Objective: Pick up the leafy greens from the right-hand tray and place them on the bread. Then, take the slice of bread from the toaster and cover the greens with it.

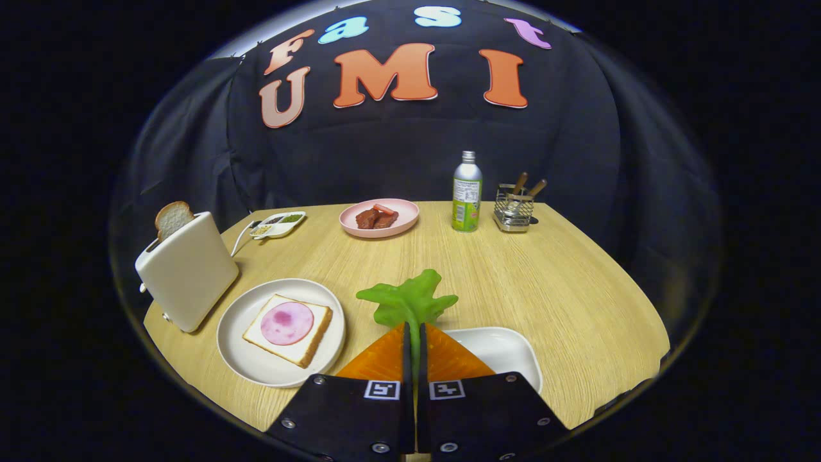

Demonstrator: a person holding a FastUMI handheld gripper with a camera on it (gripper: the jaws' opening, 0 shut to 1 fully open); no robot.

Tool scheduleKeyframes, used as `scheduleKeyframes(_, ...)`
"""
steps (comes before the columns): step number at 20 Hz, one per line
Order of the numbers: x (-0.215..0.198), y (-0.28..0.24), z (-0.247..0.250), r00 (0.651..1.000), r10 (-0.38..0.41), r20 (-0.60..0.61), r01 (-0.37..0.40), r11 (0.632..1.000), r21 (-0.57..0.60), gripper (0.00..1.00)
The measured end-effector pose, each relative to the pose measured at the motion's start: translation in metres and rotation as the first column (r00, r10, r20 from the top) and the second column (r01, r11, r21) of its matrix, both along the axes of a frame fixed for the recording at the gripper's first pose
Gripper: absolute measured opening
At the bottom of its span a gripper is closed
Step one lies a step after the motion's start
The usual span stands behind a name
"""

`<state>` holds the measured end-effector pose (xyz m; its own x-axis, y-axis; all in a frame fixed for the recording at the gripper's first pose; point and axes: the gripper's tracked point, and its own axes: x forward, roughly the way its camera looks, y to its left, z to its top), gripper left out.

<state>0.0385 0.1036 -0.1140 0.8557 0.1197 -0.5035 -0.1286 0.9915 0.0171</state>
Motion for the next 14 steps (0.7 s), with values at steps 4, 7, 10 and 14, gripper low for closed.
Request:
scheduleKeyframes(4,-0.001,0.045,0.008,0.997,0.073,0.008,-0.073,0.997,-0.001,0.02)
scheduleKeyframes(7,-0.002,0.076,0.01,0.993,0.116,0.004,-0.116,0.993,0.005,0.02)
scheduleKeyframes(10,-0.001,0.098,0.009,0.989,0.146,0.001,-0.146,0.989,0.009,0.02)
scheduleKeyframes(14,-0.001,0.12,0.0,0.985,0.17,-0.021,-0.17,0.985,0.011,0.03)
